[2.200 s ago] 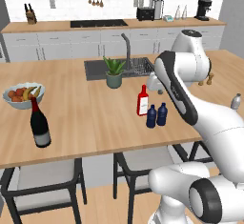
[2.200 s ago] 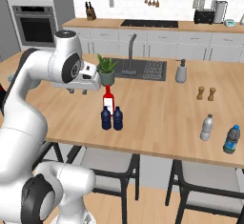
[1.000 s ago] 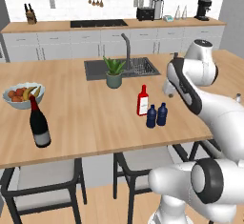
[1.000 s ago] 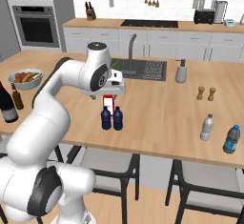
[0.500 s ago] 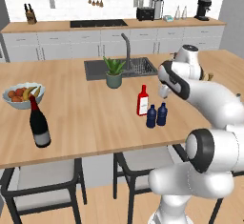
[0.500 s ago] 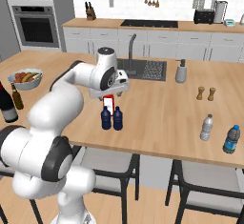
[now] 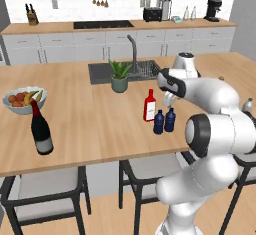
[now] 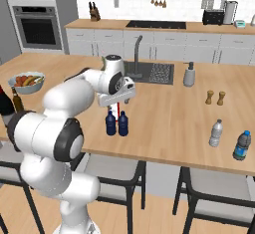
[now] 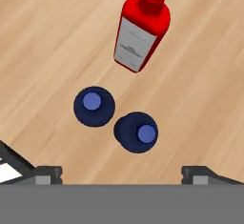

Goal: Move the plastic bottles in the middle to the plastics group, and the glass bottles in the middle to the glass group.

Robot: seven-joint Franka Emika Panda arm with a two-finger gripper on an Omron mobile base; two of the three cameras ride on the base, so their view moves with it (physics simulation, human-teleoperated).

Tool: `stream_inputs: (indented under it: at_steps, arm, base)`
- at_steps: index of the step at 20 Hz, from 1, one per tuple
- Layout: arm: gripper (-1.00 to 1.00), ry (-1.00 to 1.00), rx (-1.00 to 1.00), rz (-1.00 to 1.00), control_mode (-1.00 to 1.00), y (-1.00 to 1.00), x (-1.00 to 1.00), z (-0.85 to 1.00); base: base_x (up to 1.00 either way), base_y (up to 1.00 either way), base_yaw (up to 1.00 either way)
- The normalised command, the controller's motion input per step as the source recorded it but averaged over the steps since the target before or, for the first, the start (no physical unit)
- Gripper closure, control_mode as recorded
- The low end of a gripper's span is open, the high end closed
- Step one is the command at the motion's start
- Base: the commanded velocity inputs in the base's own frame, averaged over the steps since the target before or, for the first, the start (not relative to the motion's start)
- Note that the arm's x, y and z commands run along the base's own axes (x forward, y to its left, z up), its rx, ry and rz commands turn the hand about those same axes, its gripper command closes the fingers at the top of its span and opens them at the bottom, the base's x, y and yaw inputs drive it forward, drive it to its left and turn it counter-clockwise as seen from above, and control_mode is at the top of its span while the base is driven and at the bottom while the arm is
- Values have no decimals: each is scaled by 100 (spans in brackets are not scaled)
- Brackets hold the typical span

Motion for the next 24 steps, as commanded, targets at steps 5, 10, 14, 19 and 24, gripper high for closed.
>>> stream_inputs:
  at_steps: [5,10,14,19,24]
  arm:
    - [-100,0,0,6,-100,0,39,-16]
    - [-100,6,0,2,-100,0,0,-39]
    - [-100,5,0,1,-100,-2,0,-20]
    - [-100,1,0,1,-100,-9,2,-10]
    - [-100,0,0,0,-100,-12,1,-7]
  base:
    - [0,0,0]
    - [0,0,0]
    - [0,0,0]
    - [0,0,0]
    - [0,0,0]
